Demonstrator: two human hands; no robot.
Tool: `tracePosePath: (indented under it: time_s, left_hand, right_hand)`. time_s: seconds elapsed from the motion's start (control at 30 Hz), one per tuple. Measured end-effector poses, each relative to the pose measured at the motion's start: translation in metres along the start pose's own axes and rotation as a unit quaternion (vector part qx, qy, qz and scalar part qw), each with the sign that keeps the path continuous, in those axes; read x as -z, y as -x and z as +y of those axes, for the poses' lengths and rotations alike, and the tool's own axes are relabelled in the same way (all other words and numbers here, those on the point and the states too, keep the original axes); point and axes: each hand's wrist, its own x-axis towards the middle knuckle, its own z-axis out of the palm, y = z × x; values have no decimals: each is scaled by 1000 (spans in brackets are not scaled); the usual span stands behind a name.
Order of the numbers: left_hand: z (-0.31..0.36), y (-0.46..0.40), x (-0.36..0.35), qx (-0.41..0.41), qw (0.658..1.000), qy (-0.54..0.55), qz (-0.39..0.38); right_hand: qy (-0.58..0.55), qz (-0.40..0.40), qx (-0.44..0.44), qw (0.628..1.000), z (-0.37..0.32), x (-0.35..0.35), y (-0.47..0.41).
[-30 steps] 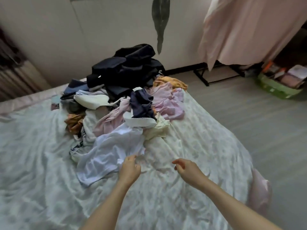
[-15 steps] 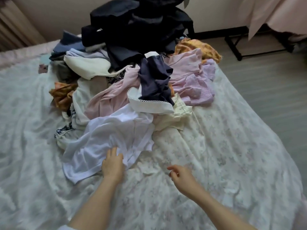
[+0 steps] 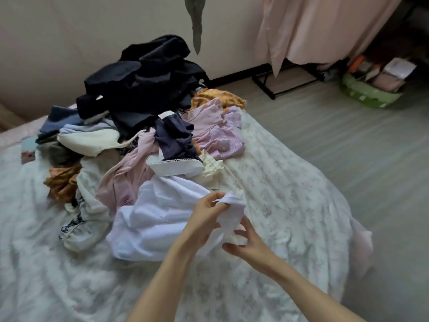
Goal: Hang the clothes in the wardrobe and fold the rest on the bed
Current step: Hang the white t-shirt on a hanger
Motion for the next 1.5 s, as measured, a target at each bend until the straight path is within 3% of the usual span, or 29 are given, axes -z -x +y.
tracePosePath:
  time_s: [0.1,0.23,0.3,0.37,0.47,0.53,0.63,0.73,0.8,0.9,1.03,1.17,1.27,1.37,1.43,1.5]
  left_hand:
    - [25,19,-44,25,995,63,-77]
    - [49,45,-112,13,984,68,-165]
    - [57,54,-145,-15,990,31,-134]
    - [62,64,-183,-94,990,-76,-67]
    - [66,81,-240,-233,945,-226,-32]
    - [62,98,-293,-253,936,-224,-102]
    - [49,132,-379,-216,931,-190,-223]
    - [32,169,-455,-161,935,-154,-277]
    - [22,194,-496,-197,920,-151,-302]
    - [5,243,-552,-297,878,-174,-333]
    - [-17,303,-603,-317,839,-165,-410]
    - [-32,333,-634,-353,805,-193,-437]
    - [-41,349,-661,-360,762,-236,-485]
    - [-47,360,-684,-272,725,-284,-566]
    - [-51,365,-689,-234,672,-340,-615]
    - [-56,373,-689,-194,610,-374,-671]
  right_hand:
    - [-15,36,29,999,-21,18,36]
    - [-59,220,49,973,-41,59,85]
    - [-79,279,36,956,-44,88,114]
    - [-38,311,34,949,-40,118,153]
    - [40,365,39,929,-28,164,210]
    - [59,411,29,909,-16,204,264]
    - [58,472,11,879,0,253,354]
    - [61,507,1,860,17,280,442]
    - [60,513,-7,856,31,286,496]
    - [121,536,-76,832,58,289,577]
    - [213,567,-251,755,87,279,668]
    - [251,577,-364,687,103,261,725]
    - [204,594,-386,676,104,250,754]
    - [67,676,-313,663,96,246,766]
    - [-116,753,-250,597,89,246,771]
    - [-305,780,-163,521,82,248,778]
